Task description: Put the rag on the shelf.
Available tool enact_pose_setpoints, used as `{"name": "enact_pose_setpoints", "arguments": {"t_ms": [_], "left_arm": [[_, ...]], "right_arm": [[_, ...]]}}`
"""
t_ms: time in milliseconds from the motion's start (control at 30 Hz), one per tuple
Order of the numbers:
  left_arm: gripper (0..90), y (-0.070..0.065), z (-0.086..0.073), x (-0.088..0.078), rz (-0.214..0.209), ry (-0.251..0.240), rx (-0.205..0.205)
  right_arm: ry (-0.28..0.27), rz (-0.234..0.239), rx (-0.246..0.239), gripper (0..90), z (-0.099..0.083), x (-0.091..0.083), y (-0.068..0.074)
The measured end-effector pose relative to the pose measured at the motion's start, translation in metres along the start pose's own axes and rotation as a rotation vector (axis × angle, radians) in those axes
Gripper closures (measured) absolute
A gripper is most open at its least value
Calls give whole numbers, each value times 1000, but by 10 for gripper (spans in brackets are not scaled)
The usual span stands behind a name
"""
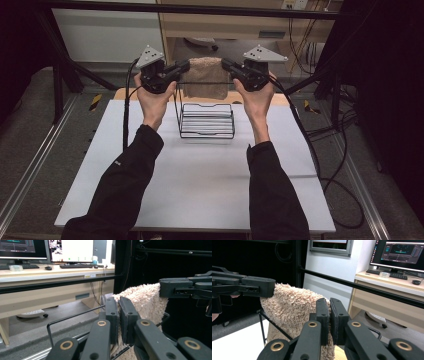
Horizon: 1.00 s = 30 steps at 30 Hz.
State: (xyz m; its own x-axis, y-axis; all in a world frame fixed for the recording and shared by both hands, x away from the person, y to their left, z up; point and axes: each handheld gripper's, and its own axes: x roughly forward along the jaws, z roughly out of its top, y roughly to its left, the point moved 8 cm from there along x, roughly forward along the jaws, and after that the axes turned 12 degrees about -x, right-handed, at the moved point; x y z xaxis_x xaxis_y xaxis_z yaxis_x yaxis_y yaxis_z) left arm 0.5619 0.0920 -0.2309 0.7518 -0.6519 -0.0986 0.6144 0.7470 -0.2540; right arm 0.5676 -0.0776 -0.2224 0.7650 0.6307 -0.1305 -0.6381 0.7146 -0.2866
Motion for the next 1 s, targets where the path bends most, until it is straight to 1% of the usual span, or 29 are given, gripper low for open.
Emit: {"name": "enact_pose_setpoints", "arguments": {"t_ms": [133,267,533,600,633,700,800,1000], "left_arm": [[853,-2,-2,-2,-7,1,1],[852,-3,-4,-5,-12,5,1],[847,-4,-11,-10,-14,39,5],[846,-3,-14,-11,-11,50,18],[845,-4,-16,-11,-17,58,15],[845,-5,-19,-11,-16,75,28],[844,-8,-23,-12,-13,79,49],[839,-8,-31,-17,-22,92,45]], "right_arm": [[-7,3,-15,860,2,-4,3],[4,9,-29,858,1,-7,7],[27,28,-59,857,-2,-14,16],[33,33,-59,856,-4,-16,18],[39,36,-58,856,-6,-16,19],[51,39,-58,856,-10,-17,20],[52,45,-66,856,-15,-20,22],[42,56,-76,855,-21,-24,29]]}}
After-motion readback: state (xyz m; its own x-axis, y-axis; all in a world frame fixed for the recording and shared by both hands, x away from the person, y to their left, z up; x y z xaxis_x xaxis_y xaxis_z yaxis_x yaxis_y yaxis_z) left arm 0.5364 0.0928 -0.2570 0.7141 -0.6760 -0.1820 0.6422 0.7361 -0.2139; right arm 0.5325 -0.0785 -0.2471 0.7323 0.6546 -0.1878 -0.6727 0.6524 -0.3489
